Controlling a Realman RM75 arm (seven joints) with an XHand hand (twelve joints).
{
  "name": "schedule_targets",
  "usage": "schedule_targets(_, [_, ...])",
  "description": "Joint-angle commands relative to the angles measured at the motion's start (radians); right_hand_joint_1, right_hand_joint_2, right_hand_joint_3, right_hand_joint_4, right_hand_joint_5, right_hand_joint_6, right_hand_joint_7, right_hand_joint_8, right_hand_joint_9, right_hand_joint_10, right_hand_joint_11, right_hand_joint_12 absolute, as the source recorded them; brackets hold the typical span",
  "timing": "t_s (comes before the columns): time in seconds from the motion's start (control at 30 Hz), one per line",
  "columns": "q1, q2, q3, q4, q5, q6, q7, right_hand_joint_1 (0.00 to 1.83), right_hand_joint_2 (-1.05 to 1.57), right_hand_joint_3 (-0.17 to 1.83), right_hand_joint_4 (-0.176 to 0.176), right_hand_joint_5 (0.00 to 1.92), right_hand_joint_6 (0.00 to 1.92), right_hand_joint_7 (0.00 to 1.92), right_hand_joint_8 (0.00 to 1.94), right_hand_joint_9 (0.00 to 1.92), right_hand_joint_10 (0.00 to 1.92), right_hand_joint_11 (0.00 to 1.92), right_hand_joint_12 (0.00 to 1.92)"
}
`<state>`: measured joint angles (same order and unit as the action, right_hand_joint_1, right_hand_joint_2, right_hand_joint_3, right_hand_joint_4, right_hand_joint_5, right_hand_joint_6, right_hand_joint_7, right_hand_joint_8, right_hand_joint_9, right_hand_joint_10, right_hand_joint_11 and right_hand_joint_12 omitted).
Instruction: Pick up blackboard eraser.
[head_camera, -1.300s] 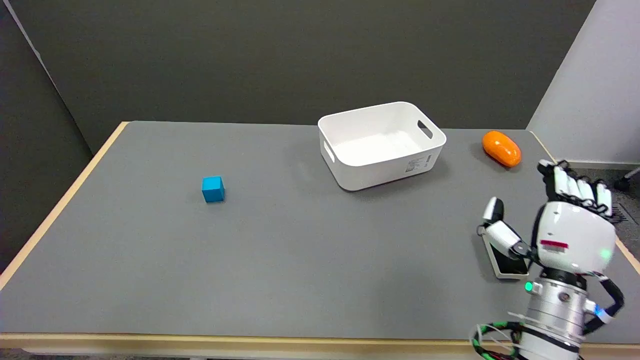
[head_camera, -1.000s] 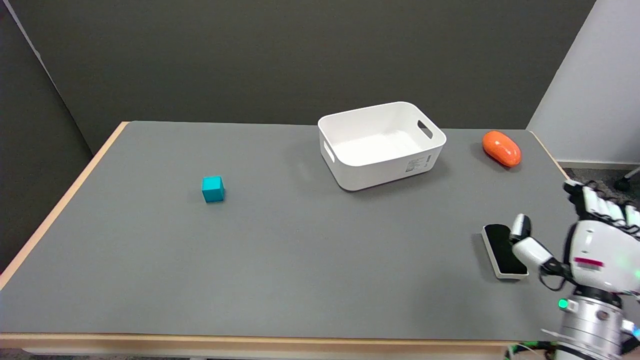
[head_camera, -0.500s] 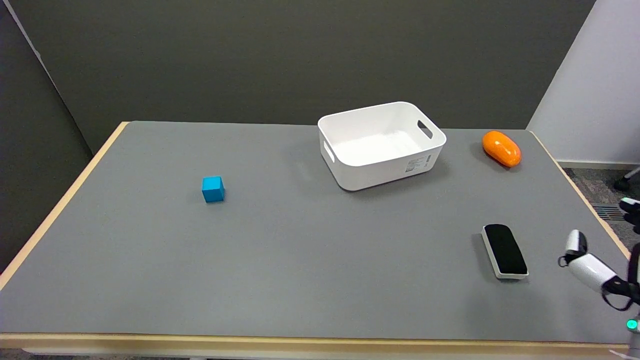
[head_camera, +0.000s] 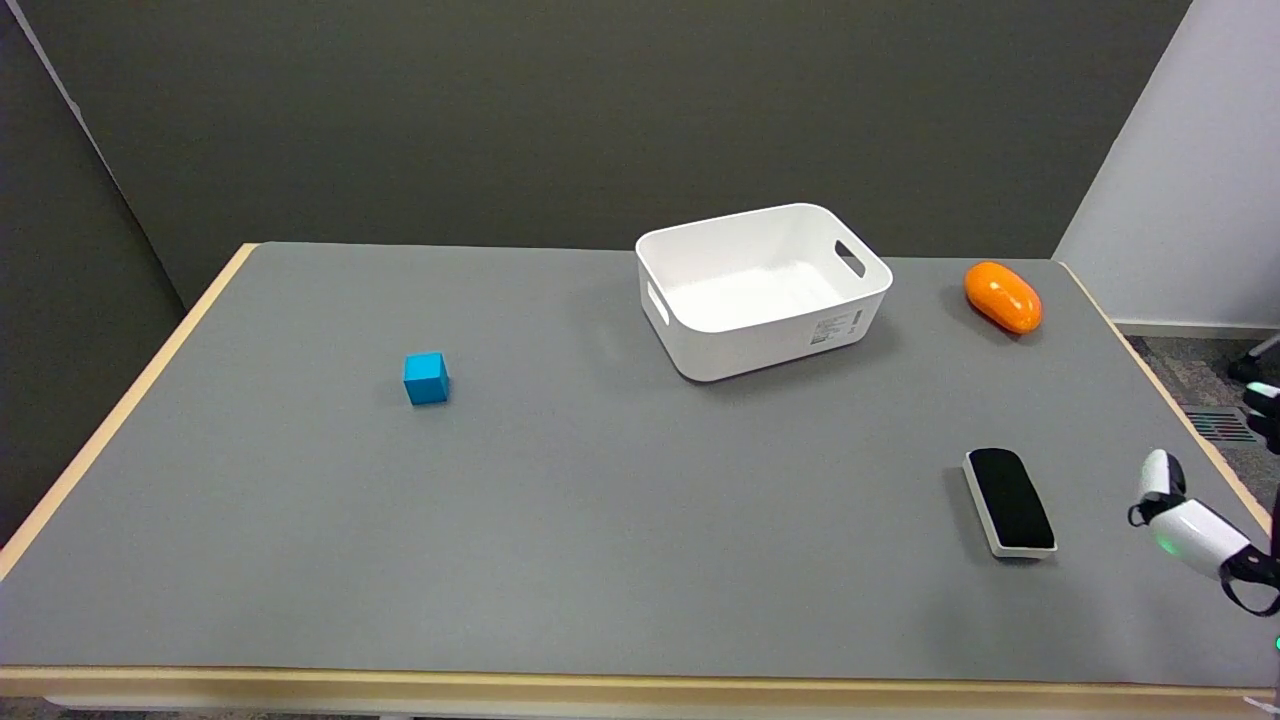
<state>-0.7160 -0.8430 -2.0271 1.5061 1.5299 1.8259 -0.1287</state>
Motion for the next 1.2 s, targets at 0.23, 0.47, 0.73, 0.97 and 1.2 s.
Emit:
schedule_targets(0.23, [0.185,0.036,-0.116,-0.002,-0.036,-0.155,-0.132,0.53,0.65,0.89,-0.023,0.30,0.56,0.46,0.56,0.36,0.98,0.03,1.23])
schedule_targets(0.47, [0.178,0.057,-0.125,-0.010,-0.045,-0.157,-0.133,0.50,0.64,0.88,-0.024,0.30,0.55,0.46,0.55,0.36,0.98,0.02,1.22])
schedule_targets(0.73, [0.180,0.016,-0.159,-0.061,-0.101,-0.149,-0.134,0.49,0.64,0.88,-0.028,0.29,0.55,0.45,0.55,0.35,0.98,0.01,1.22])
schedule_targets(0.97, [0.178,-0.011,-0.181,-0.088,-0.109,-0.155,-0.134,0.49,0.64,0.88,-0.029,0.29,0.54,0.45,0.55,0.35,0.97,0.01,1.22])
schedule_targets(1.2, [0.192,-0.023,-0.194,-0.090,-0.094,-0.199,-0.140,0.49,0.63,0.87,-0.030,0.29,0.54,0.44,0.54,0.34,0.97,0.02,1.23])
